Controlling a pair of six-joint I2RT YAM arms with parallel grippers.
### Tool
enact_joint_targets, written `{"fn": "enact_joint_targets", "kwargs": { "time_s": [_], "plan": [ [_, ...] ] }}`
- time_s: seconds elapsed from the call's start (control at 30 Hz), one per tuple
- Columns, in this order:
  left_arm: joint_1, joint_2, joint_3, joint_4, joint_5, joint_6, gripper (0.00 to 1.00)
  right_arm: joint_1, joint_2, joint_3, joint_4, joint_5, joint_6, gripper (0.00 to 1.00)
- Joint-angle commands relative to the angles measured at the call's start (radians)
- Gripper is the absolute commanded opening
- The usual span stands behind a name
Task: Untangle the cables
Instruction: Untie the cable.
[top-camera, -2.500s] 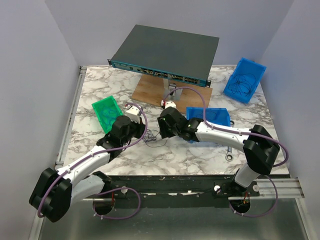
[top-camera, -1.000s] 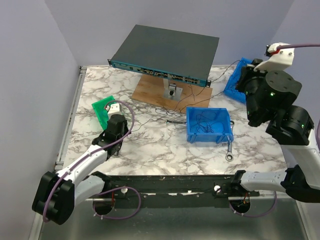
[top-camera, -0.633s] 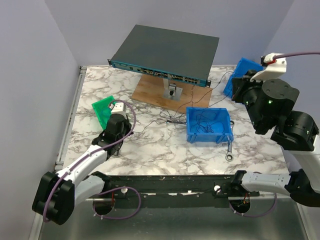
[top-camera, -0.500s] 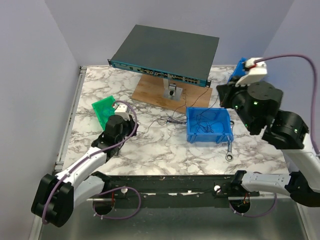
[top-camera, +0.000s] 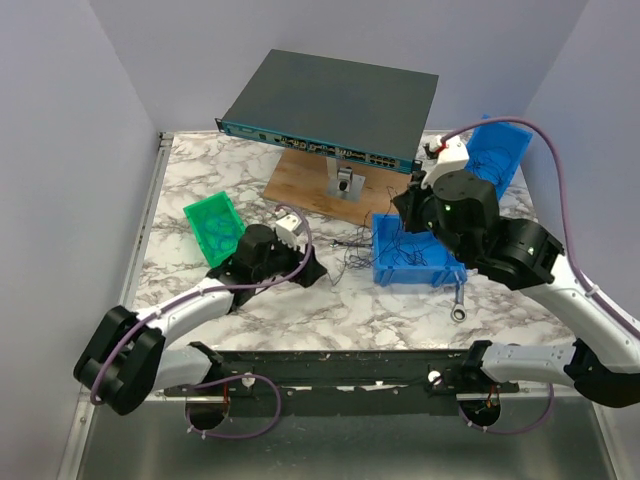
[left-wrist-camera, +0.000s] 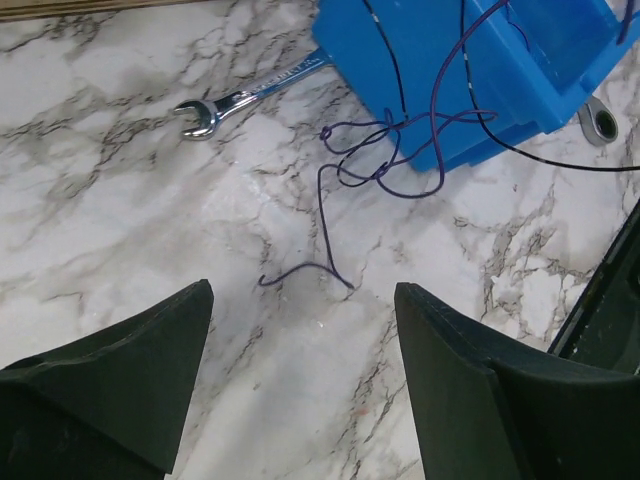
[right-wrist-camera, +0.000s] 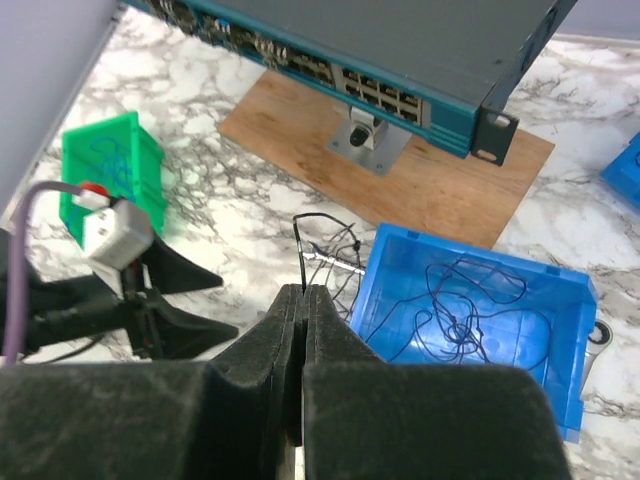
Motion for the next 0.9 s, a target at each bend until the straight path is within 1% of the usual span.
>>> {"fn": "enact_joint_targets", "kwargs": {
  "time_s": [0.0, 0.13, 0.27, 0.47, 0.7, 0.8, 0.87],
  "plan": [
    [-0.059, 0.095, 0.08, 0.034, 0.104, 0.063, 0.76, 0.001, -0.026, 0.061, 0.01, 0.039, 0.006, 0.01],
    [-0.103, 0.147, 0.126, 0.015, 0.07, 0.095, 0.77, 0.001, -0.025, 0.112, -0.004, 0.077, -0.014, 0.01],
    [-0.117, 0.167, 0.136, 0.011, 0.05, 0.106, 0.77, 0.001, -0.01, 0.177, -0.008, 0.093, -0.042, 0.01],
    [-0.121, 0.158, 0.108, 0.108, 0.068, 0.104, 0.78, 0.002, 0.029, 0.264, -0.008, 0.09, -0.075, 0.01],
    [-0.125, 0.158, 0.091, 0.243, 0.03, 0.074, 0.8, 0.002, 0.05, 0.331, -0.012, 0.068, -0.096, 0.01],
    [-0.124, 0.167, 0.114, 0.258, 0.016, 0.07, 0.8, 0.002, 0.055, 0.349, -0.017, 0.062, -0.098, 0.01],
    [-0.124, 0.191, 0.151, 0.233, 0.021, 0.075, 0.8, 0.002, 0.056, 0.357, -0.016, 0.058, -0.102, 0.01]
  ]
}}
